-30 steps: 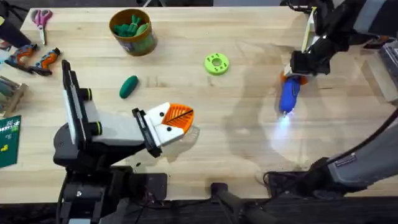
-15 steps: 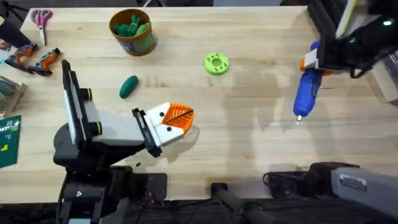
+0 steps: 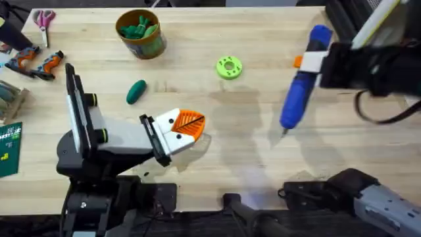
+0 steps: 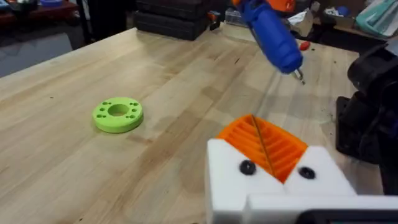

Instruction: Pick up the gripper from the table and insert it into the empty holder that is missing its gripper. Then pick up a screw, insert it into the mounting hole, and use the screwdriver to tighten it. Finally, clean up the table by picking up the vegetable and placing it into the bucket.

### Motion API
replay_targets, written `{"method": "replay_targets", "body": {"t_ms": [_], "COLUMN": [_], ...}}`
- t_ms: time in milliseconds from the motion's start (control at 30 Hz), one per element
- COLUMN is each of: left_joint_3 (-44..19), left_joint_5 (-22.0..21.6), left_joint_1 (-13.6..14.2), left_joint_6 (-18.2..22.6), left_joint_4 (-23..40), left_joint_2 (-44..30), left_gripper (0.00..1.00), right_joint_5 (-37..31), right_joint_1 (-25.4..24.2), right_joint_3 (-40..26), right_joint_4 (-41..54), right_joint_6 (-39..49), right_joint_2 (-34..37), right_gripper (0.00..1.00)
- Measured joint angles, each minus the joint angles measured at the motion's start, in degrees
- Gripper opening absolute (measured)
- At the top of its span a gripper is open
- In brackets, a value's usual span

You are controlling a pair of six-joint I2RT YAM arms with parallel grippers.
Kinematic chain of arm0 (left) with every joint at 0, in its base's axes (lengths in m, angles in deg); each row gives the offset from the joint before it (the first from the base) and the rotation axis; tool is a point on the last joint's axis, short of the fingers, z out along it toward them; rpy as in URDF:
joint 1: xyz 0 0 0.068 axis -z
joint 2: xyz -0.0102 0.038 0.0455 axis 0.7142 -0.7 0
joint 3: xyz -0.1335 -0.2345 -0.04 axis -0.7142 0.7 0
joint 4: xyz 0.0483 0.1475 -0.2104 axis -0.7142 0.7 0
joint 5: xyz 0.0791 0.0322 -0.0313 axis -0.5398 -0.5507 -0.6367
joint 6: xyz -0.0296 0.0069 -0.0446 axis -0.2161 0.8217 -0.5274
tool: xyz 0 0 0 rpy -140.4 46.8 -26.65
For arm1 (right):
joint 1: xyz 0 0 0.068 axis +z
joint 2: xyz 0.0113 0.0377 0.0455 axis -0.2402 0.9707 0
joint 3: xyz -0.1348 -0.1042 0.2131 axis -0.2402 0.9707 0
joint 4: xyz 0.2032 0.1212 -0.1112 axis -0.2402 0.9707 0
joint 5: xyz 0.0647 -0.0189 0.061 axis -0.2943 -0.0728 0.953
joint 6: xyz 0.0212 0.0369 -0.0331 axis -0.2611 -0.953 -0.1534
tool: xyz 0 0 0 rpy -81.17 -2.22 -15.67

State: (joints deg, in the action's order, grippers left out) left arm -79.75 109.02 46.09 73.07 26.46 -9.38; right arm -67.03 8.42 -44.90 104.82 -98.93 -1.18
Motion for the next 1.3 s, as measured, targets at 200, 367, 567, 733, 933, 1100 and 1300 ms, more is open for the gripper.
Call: {"method": "replay_targets", "body": {"t_ms": [200,367,567,733,933,1100,1300], "left_joint_3": [0.0,0.0,0.0,0.0,0.0,0.0,0.0], "left_joint_5": [0.0,0.0,0.0,0.0,0.0,0.0,0.0], "left_joint_1": [0.0,0.0,0.0,0.0,0.0,0.0,0.0], "left_joint_6": [0.02,0.0,0.0,0.02,0.0,0.0,0.0], "left_joint_4": [0.0,0.0,0.0,0.0,0.0,0.0,0.0], "left_joint_2": [0.0,0.0,0.0,0.0,0.0,0.0,0.0], "left_gripper": [0.004,0.004,0.004,0.004,0.004,0.004,0.004], "right_joint_5": [-2.54,-1.69,11.3,22.71,31.88,35.86,37.58], "right_joint_1": [4.05,4.07,4.16,4.27,4.31,4.88,8.27], "right_joint_3": [13.1,18.69,19.28,19.28,19.28,19.28,19.28], "right_joint_4": [-19.21,-36.47,-56.91,-66.06,-72.41,-79.4,-84.71], "right_joint_6": [-3.29,1.37,10.0,11.52,13.87,15.28,16.09], "right_joint_2": [-4.41,-1.76,3.74,6.72,8.03,8.01,8.59], "right_gripper": [0.027,0.027,0.027,0.027,0.027,0.027,0.027]}}
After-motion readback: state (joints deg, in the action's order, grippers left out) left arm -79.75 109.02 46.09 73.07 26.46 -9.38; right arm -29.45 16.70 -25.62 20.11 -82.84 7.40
